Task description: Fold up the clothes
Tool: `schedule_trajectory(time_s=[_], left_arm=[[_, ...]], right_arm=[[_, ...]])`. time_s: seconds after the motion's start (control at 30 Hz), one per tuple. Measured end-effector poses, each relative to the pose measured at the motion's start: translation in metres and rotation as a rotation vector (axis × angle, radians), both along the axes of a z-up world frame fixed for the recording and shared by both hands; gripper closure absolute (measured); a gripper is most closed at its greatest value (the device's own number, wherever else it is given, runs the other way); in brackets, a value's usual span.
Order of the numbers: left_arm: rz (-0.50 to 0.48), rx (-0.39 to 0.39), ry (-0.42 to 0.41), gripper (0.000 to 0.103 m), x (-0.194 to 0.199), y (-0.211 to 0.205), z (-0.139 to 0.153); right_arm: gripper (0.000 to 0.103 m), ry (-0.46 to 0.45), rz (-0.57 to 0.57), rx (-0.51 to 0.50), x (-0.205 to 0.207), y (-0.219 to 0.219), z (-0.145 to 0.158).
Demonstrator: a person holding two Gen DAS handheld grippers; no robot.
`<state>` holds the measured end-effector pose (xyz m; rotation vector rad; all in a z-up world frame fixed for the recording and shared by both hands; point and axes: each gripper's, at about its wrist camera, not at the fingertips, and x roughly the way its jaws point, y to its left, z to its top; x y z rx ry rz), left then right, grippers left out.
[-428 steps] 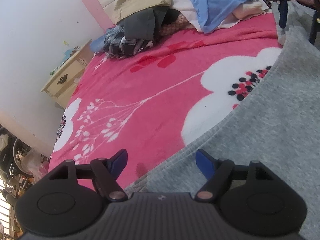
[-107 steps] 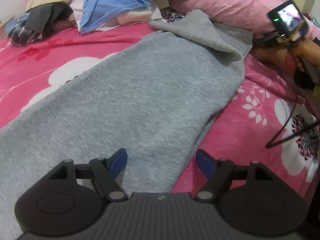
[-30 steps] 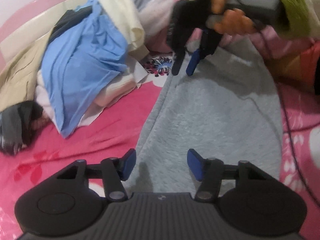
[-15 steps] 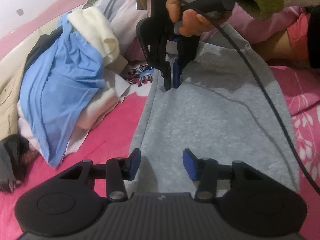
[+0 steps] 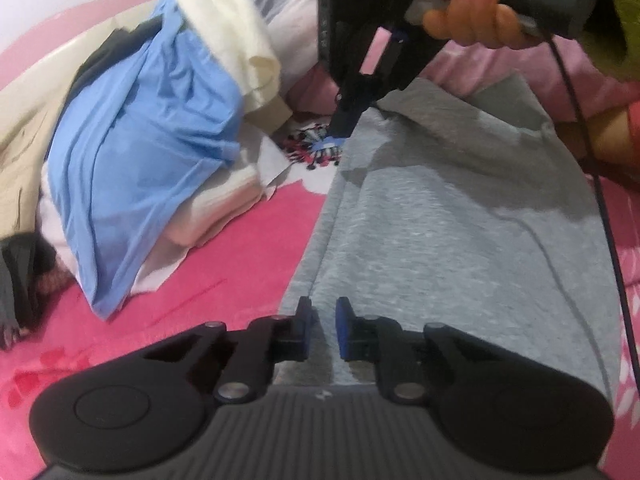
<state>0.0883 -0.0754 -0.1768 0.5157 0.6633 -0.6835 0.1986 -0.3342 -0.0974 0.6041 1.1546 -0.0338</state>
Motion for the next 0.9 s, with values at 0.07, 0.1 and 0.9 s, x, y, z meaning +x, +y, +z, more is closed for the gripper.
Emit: schedule_trajectory(time_s=[0.07, 0.1, 0.9], left_arm=[[-0.007, 0.001, -0.002, 0.088, 0.002, -0.003, -0.001], [-0.011, 0.002, -0.003, 0.085, 0.003, -0.004, -0.001], [-0.045, -0.052, -0.075, 0.099, -0.002, -0.034, -0.003]], right_arm=[[0.103, 0.026, -0.004, 0.016, 0.003, 0.001, 0.000], [0.103, 0.051, -0.016, 0.030, 0.004, 0.000, -0.004], [0.101, 0.146, -0.057, -0.031, 0.007, -0.015, -0.039]])
